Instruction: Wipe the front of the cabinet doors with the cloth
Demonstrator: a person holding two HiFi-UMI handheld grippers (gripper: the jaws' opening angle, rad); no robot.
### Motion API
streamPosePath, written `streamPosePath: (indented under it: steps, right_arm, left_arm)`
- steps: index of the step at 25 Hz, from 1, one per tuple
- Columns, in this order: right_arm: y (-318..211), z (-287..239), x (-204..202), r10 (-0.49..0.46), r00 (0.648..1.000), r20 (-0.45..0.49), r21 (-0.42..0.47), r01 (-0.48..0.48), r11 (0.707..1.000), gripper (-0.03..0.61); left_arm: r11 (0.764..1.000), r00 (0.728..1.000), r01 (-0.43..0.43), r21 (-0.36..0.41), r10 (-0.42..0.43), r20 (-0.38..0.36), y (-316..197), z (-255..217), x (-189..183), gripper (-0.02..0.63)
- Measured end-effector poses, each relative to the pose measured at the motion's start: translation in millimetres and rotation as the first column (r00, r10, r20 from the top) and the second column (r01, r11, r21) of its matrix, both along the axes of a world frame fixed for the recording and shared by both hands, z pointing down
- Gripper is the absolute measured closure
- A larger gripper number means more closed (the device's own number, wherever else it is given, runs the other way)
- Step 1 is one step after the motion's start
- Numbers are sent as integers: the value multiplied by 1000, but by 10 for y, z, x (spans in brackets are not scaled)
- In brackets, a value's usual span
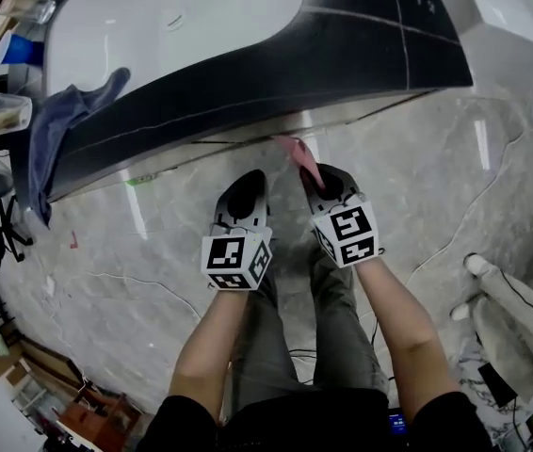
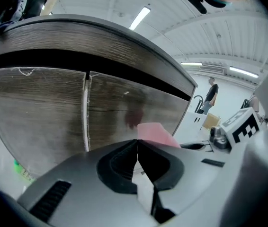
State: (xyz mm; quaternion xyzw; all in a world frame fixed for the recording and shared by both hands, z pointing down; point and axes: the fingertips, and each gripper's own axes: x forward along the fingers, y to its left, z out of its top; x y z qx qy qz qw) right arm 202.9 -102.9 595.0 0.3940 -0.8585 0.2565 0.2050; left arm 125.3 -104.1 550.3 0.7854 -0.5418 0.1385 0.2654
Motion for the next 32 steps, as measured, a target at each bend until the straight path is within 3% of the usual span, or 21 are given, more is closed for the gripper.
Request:
streamPosePath:
  steps: [6,16,23,32]
  right_arm:
    - [44,121,-507,-73,997,-8,-25,73,997,537]
    - [-89,431,-1069,-203,972,-121,-43,199,979,537]
    - [-200,581,-844,-179,970,-162,-63,171,983,537]
    - [-326,570,-294,-97,982,-162,-51,90,995,537]
  left_arm:
    - [999,999,44,-20,-43,16,81,122,-446,603]
    - [996,997,61,-59,-58,55,147,326,-909,604]
    - [996,997,54,-72,-50,62,128,381,-890,603]
    - [998,998,-16,-63,19,52,11,402,-380,603]
